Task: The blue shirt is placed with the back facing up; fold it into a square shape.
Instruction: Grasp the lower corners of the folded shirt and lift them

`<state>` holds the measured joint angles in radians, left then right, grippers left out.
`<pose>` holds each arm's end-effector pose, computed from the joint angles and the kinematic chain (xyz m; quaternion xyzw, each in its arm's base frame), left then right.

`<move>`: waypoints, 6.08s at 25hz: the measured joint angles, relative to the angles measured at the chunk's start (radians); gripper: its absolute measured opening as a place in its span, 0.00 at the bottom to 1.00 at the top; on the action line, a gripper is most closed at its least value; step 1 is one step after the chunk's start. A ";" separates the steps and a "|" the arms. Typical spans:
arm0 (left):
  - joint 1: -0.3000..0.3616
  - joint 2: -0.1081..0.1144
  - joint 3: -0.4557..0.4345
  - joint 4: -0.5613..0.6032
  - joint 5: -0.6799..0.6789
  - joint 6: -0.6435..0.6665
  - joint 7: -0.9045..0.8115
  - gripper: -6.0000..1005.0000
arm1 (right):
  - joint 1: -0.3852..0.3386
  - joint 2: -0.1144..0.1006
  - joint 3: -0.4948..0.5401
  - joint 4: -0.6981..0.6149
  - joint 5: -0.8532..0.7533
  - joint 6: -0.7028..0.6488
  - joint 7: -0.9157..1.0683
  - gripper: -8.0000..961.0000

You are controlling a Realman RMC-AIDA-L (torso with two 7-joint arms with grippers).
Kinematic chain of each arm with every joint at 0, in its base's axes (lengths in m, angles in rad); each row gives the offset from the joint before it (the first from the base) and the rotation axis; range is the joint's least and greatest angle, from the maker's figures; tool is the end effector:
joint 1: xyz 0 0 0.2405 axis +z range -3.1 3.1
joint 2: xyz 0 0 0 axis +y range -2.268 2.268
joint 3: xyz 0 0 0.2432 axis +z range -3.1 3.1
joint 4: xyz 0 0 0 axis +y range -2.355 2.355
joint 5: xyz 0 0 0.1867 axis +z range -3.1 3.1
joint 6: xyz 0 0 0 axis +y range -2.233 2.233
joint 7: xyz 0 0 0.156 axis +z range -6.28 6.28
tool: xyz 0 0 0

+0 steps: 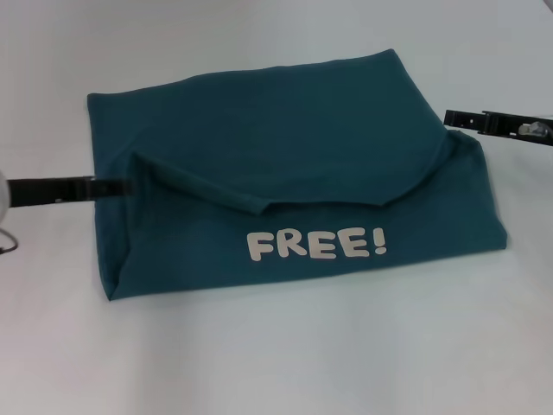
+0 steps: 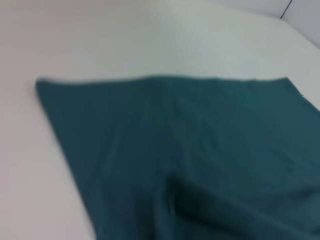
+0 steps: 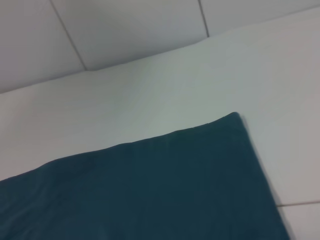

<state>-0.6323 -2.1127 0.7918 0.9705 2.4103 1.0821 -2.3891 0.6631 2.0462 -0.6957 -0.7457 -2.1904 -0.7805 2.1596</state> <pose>-0.2425 0.3959 0.0339 -0.7957 -0.5000 -0.1162 0.3215 0.2727 0.4262 0.0642 -0.7390 0.4878 0.1887 0.4247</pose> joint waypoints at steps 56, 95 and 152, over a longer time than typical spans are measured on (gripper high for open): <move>-0.065 -0.006 0.044 -0.065 0.260 0.196 -0.203 0.90 | -0.045 0.006 -0.004 -0.078 -0.002 -0.106 0.045 0.96; -0.073 -0.021 0.088 -0.107 0.257 0.140 -0.185 0.45 | -0.057 0.013 0.005 -0.073 0.005 -0.107 0.045 0.96; -0.084 -0.023 0.087 -0.105 0.255 0.160 -0.151 0.05 | -0.046 -0.024 -0.040 -0.074 -0.436 -0.300 0.372 0.92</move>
<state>-0.7166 -2.1355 0.8789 0.8651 2.6648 1.2426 -2.5405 0.6167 2.0221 -0.7362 -0.8198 -2.6262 -1.0803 2.5318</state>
